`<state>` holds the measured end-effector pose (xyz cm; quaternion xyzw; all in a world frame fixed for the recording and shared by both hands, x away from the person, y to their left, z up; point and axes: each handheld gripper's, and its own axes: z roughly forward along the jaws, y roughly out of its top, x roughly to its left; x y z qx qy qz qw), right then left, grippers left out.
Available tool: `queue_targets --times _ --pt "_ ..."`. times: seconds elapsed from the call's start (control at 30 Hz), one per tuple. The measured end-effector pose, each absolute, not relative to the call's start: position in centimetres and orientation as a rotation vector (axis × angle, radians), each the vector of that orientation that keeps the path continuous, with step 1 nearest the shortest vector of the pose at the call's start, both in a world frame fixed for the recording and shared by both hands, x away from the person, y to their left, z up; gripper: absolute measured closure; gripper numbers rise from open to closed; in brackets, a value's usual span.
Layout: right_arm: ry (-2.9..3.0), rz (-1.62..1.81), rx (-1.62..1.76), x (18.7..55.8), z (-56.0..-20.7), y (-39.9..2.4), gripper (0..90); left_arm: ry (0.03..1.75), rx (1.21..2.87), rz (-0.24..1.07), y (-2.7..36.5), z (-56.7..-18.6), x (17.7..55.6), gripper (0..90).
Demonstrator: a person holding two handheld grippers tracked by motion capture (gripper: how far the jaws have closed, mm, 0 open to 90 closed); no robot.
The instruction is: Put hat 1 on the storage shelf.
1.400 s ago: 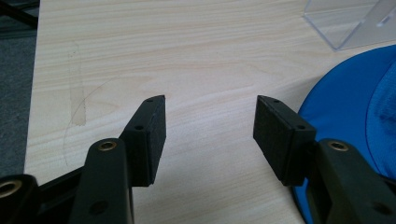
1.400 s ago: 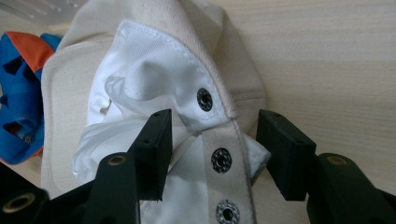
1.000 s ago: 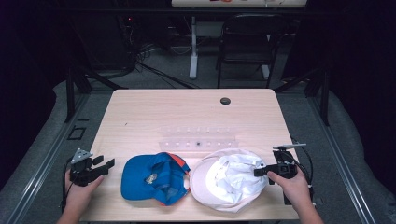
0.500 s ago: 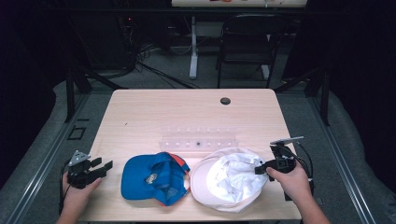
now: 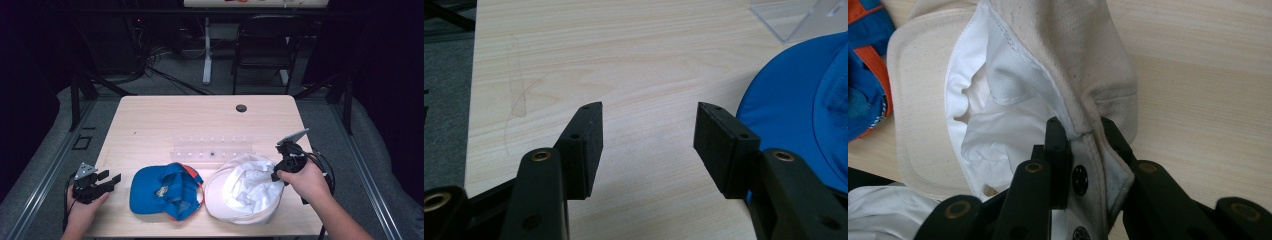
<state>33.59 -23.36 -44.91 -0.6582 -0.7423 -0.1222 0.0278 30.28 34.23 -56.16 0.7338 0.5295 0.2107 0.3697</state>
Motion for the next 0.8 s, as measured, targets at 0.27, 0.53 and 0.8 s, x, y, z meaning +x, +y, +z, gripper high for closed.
queue_targets --times 0.27,0.53,0.8 --pt "-2.195 -0.355 -2.059 34.0 -42.7 -23.2 79.4 1.361 1.890 0.537 34.3 -56.1 30.1 45.8" --pt "-2.122 -0.386 -2.068 34.3 -39.9 -23.0 79.6 1.357 1.899 0.532 34.1 -56.1 30.2 45.8" --pt "-2.071 -0.412 -2.068 34.2 -38.0 -22.5 79.9 1.357 1.897 0.524 34.2 -56.0 30.3 45.8"
